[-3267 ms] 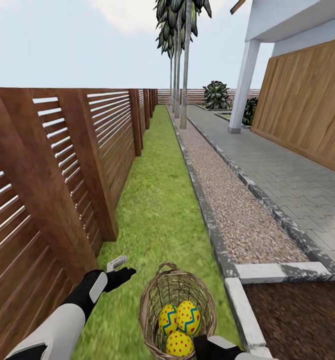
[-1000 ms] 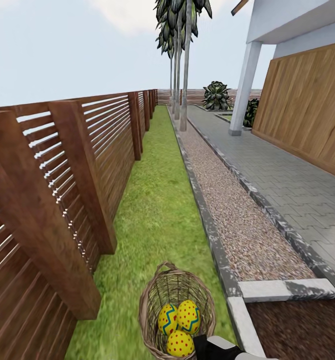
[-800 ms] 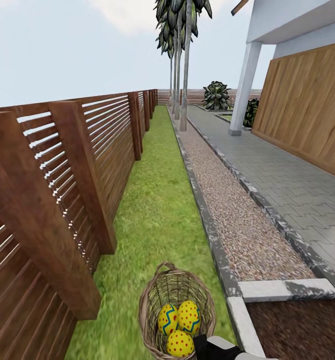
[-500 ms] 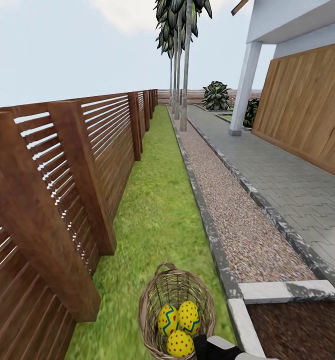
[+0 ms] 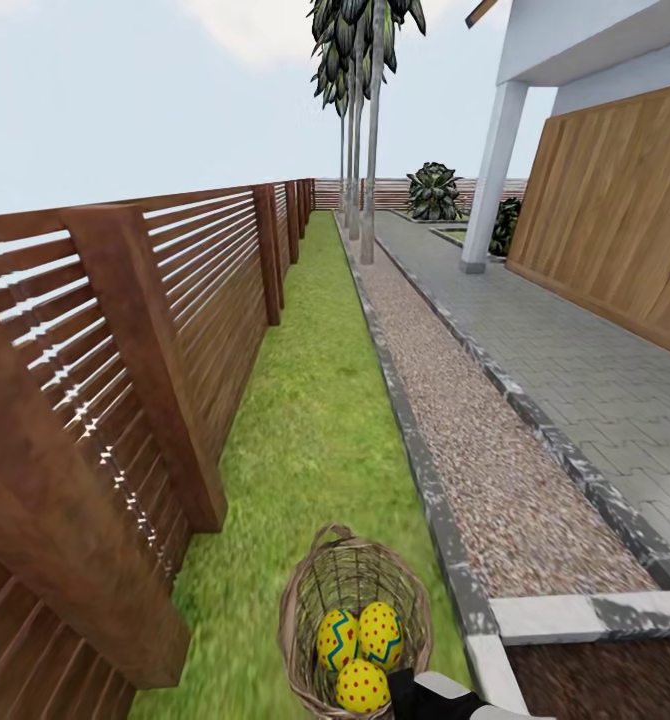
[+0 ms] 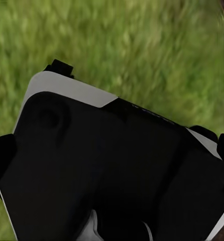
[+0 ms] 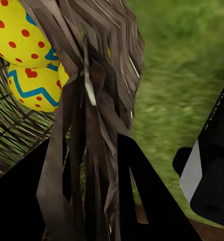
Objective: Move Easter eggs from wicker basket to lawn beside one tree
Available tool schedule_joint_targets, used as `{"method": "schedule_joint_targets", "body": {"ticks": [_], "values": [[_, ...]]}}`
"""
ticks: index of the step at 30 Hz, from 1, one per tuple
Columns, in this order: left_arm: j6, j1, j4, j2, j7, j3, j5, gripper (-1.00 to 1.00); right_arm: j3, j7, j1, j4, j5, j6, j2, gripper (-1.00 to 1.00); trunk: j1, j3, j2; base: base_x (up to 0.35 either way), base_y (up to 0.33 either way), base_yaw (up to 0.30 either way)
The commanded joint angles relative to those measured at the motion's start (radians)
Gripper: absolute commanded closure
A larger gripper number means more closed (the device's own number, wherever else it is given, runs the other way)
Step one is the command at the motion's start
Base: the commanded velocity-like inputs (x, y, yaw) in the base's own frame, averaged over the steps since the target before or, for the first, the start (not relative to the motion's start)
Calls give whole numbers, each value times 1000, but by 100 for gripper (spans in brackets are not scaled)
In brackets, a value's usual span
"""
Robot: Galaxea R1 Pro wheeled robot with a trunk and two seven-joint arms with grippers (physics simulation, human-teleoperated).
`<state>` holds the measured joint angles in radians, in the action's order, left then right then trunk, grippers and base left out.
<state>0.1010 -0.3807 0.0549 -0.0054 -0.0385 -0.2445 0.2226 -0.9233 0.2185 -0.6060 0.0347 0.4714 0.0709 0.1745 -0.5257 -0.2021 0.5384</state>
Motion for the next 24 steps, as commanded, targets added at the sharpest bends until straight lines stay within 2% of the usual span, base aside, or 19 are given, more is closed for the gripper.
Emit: {"method": "schedule_joint_targets", "body": {"ticks": [1, 7, 9, 12, 14, 24], "values": [[2, -1, 2, 0, -3, -1, 11, -100, 1, 1, -1, 1, 7, 8, 0, 100, -1, -2, 2, 325, 0, 0], [2, -1, 2, 1, -3, -1, 11, -100, 3, 1, -1, -1, 3, 16, 0, 100, -1, -2, 2, 325, 0, 0], [2, -1, 2, 2, -3, -1, 11, -100, 3, -2, -1, 0, 4, 44, 0, 100, -1, -2, 2, 325, 0, 0], [2, -1, 2, 2, -3, -1, 11, -100, 2, -4, -1, 1, -38, 70, 0, 100, -1, -2, 2, 325, 0, 0], [2, -1, 2, 2, -3, -1, 11, -100, 1, -3, -1, 1, -48, 72, 0, 100, -1, -2, 2, 325, 0, 0], [2, -1, 2, 2, -3, -1, 11, -100, 1, -1, -1, 2, -51, 72, 0, 100, -1, -2, 2, 325, 0, 0]]}}
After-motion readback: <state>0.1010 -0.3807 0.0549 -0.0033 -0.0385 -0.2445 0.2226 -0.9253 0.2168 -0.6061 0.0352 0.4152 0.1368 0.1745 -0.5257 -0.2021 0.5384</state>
